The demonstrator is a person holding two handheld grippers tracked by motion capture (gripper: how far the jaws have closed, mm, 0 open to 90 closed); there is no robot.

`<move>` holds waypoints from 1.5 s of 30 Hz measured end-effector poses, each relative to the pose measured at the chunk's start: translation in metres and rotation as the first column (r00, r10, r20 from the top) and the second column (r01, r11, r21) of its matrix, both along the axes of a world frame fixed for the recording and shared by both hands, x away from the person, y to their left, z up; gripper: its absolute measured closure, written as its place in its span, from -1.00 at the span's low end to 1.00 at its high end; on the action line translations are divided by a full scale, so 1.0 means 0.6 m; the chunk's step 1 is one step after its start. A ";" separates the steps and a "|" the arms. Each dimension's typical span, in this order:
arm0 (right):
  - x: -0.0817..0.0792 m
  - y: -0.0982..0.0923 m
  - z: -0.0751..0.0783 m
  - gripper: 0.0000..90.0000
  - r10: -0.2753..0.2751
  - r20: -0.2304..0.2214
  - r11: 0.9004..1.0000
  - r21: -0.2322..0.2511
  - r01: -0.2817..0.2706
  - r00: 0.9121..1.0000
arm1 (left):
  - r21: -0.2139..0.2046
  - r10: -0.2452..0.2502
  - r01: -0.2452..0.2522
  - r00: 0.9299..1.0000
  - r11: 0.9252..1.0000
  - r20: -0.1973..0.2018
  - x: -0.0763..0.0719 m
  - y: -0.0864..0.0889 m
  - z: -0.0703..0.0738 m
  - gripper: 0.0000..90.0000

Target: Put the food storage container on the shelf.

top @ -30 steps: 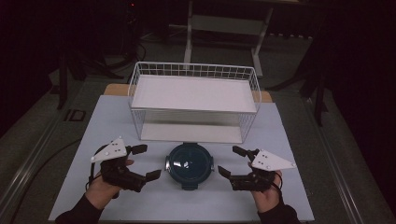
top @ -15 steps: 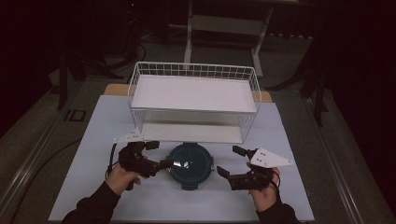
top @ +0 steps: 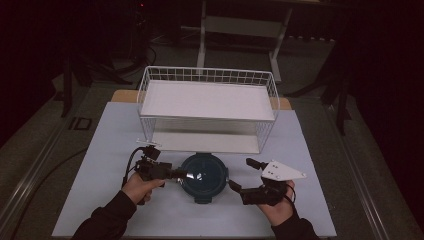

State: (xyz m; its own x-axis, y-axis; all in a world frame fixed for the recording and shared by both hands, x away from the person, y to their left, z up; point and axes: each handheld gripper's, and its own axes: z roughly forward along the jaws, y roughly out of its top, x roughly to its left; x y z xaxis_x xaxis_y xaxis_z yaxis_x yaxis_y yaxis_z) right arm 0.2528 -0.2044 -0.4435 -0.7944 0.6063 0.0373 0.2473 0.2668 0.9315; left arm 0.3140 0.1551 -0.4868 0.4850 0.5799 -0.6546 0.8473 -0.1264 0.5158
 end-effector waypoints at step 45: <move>0.009 0.000 -0.019 -0.70 0.001 -0.094 1.000 -0.024 -0.003 0.996 | -0.152 -0.033 -0.014 0.952 0.988 -0.305 0.036 0.021 -0.065 0.17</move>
State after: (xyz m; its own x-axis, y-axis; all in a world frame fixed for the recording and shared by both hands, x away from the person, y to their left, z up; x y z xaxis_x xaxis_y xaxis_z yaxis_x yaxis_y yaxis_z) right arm 0.2583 -0.2044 -0.4548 -0.7892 0.6063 0.0976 0.3332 0.2893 0.8974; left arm 0.3355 0.1680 -0.5261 0.2529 0.4597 -0.8513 0.9663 -0.0762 0.2459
